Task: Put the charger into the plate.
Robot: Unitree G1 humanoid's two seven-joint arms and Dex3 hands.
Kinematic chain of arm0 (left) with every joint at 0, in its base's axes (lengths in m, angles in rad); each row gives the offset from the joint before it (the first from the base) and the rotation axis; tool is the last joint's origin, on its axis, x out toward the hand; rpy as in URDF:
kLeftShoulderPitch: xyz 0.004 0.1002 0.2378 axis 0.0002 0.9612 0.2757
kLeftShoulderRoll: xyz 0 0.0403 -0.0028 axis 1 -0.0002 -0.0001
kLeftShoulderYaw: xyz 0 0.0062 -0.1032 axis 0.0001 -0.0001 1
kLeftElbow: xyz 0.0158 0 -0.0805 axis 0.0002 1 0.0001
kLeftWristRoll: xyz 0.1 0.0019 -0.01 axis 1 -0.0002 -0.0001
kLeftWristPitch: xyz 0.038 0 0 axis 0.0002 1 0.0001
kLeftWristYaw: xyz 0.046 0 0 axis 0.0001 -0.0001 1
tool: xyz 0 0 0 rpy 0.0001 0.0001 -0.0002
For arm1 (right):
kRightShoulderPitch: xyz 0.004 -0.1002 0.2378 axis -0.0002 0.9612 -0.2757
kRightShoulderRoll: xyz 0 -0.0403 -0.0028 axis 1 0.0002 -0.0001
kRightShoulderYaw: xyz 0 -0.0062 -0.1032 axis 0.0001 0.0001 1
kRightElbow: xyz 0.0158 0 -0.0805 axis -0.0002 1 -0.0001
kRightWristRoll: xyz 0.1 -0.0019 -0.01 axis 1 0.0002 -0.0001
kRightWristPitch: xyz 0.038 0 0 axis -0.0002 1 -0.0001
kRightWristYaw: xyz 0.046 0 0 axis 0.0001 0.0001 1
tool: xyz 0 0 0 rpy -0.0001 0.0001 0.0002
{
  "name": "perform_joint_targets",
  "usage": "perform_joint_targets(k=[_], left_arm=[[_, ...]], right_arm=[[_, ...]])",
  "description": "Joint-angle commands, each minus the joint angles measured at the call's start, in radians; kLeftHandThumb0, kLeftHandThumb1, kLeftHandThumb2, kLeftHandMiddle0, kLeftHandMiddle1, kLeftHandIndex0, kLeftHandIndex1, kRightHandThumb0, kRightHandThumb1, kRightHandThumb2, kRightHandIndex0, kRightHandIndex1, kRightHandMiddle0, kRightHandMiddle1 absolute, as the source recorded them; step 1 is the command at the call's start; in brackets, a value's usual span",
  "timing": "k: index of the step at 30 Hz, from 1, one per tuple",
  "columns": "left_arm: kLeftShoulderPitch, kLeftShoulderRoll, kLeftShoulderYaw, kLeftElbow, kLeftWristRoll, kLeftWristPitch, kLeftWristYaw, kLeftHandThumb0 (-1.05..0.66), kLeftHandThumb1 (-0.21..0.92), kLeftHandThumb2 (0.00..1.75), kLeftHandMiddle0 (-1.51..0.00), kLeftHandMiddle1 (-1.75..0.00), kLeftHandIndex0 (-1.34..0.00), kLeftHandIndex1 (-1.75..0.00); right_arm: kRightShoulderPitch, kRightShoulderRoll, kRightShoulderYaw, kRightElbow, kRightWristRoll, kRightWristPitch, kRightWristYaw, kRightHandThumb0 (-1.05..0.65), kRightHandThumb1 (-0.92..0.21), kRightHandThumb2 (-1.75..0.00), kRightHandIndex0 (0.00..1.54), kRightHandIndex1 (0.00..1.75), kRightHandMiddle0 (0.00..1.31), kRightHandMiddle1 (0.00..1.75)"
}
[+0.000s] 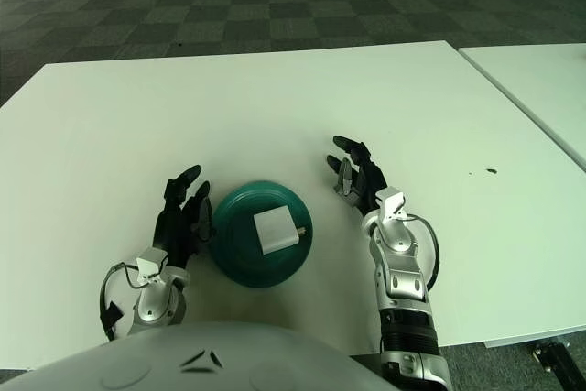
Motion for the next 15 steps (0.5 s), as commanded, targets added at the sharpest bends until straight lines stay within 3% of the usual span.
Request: perform_joint_targets(k=[1,7,15], left_arm=[[0.021,-0.021,0.016,-0.002,-0.009,0.059,0.004,-0.81,0.92,0.97,-0.34,0.0,0.0,-0.74],[0.037,-0.017,0.017,-0.037,-0.023,0.099,-0.012,-0.8,0.92,0.99,-0.31,0.0,0.0,-0.72],[0.06,-0.011,0.014,-0.071,-0.035,0.114,-0.033,-0.81,0.92,0.98,-0.29,0.0,0.0,-0.71]], right_arm=[[0.001,0.011,-0.021,0.035,0.028,-0.031,-0.016,-0.89,-0.92,-0.91,0.65,0.11,0.12,0.85],[0.027,0.03,-0.058,0.051,0.058,-0.085,-0.051,-0.87,-0.92,-0.86,0.69,0.13,0.16,0.86],[0.124,0.078,-0.013,0.003,0.049,-0.143,-0.063,-0.86,-0.92,-0.82,0.71,0.14,0.18,0.86]])
